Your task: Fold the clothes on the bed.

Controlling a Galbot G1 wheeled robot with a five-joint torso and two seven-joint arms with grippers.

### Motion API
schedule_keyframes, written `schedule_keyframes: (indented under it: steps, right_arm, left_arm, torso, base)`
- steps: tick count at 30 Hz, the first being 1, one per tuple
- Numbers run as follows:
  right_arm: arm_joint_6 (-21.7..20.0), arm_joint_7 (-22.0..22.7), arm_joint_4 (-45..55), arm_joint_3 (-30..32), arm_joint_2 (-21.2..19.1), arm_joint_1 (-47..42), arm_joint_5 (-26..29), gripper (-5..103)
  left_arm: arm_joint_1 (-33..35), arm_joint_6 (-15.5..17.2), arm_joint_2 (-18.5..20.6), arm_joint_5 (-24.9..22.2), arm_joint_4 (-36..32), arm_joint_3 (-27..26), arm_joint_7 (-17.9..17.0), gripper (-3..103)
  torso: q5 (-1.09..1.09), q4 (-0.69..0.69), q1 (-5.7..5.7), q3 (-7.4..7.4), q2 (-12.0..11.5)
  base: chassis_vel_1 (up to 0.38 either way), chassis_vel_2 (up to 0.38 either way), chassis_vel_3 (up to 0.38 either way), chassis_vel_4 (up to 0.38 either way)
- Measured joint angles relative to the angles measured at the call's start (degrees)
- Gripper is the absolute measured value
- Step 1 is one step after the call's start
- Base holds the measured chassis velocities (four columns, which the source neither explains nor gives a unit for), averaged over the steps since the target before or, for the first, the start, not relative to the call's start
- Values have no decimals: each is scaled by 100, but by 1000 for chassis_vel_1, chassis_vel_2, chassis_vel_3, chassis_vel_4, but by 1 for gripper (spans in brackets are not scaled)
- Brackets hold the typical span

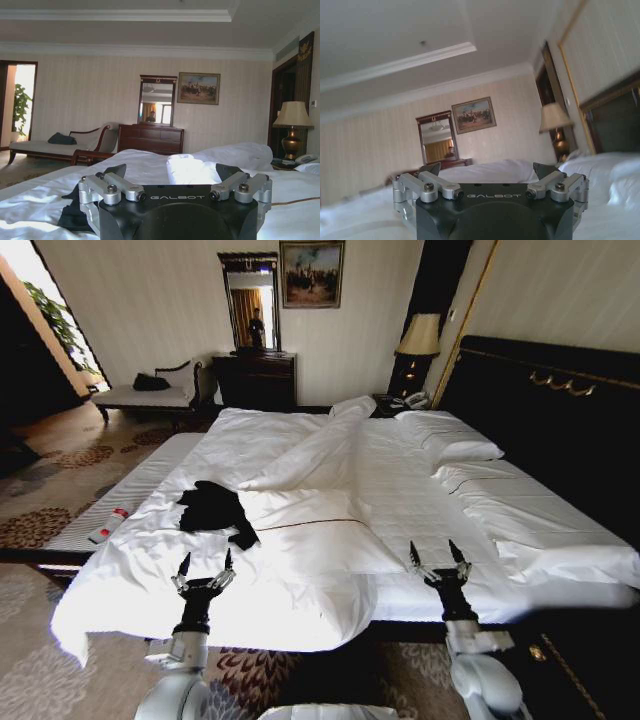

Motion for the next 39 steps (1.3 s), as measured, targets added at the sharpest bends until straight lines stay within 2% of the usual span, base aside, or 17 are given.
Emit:
schedule_keyframes:
  steps: [3, 4, 5, 6, 8, 9, 12, 14, 17, 21, 31, 39]
  right_arm:
    - [-715, 117, 73, -79, -628, 388, 1793, 100]
    - [-715, 117, 73, -79, -628, 388, 1793, 100]
    - [-898, 152, 56, -101, -793, 505, 2226, 100]
    - [-1224, 208, -34, -152, -1050, 740, 2964, 100]
    - [-1694, 385, -256, -244, -1297, 1054, 3757, 100]
    - [-1694, 385, -256, -244, -1297, 1054, 3757, 100]
    - [-2354, 583, -786, -472, -1520, 1572, 4495, 100]
    - [-2464, 556, -915, -544, -1550, 1693, 4603, 100]
    - [-3011, 211, -1447, -984, -1666, 2343, 4939, 100]
    - [-3239, 72, -1852, -1480, -1723, 2982, 5090, 100]
    - [-3340, 446, -3214, -2843, -1517, 4539, 4951, 100]
    - [-3328, 430, -3705, -3420, -1220, 5339, 4853, 100]
  left_arm:
    - [-35, 39, 73, -69, 9, 7, -2, 100]
    - [-35, 39, 73, -69, 9, 7, -2, 100]
    - [-35, 64, 88, -104, -30, 12, -7, 100]
    - [-21, 100, 107, -163, -143, 21, -6, 100]
    - [8, 134, 116, -211, -268, 7, -8, 100]
    - [8, 134, 116, -211, -268, 7, -8, 100]
    - [52, 168, 133, -268, -430, -53, -33, 100]
    - [64, 171, 134, -272, -451, -64, -37, 100]
    - [140, 176, 108, -273, -529, -115, -53, 100]
    - [200, 178, 62, -236, -529, -162, -64, 100]
    - [355, 196, 12, -203, -557, -339, -84, 100]
    - [374, 186, -55, -117, -489, -361, -91, 100]
  torso:
    - [1, 1, 0, 0, 0]
    - [1, 1, 0, 0, 0]
    - [0, 2, 0, 0, 0]
    - [1, 1, 0, 0, 0]
    - [2, 2, 0, 0, -1]
    - [2, 2, 0, 0, -1]
    - [2, 0, 0, 0, 0]
    - [2, 0, 0, 0, 0]
    - [3, 0, 0, 0, 0]
    - [1, 1, 0, 0, 0]
    - [1, 2, 0, 0, -1]
    - [-1, 0, 0, 0, 0]
  base:
    - [0, 0, 0, 0]
    - [0, 0, 0, 0]
    - [0, 0, 0, 0]
    - [0, 0, 0, 0]
    - [0, 0, 0, 0]
    - [0, 0, 0, 0]
    - [0, 0, 0, 0]
    - [0, 0, 0, 0]
    - [0, 0, 0, 0]
    - [0, 0, 0, 0]
    - [0, 0, 0, 0]
    - [0, 0, 0, 0]
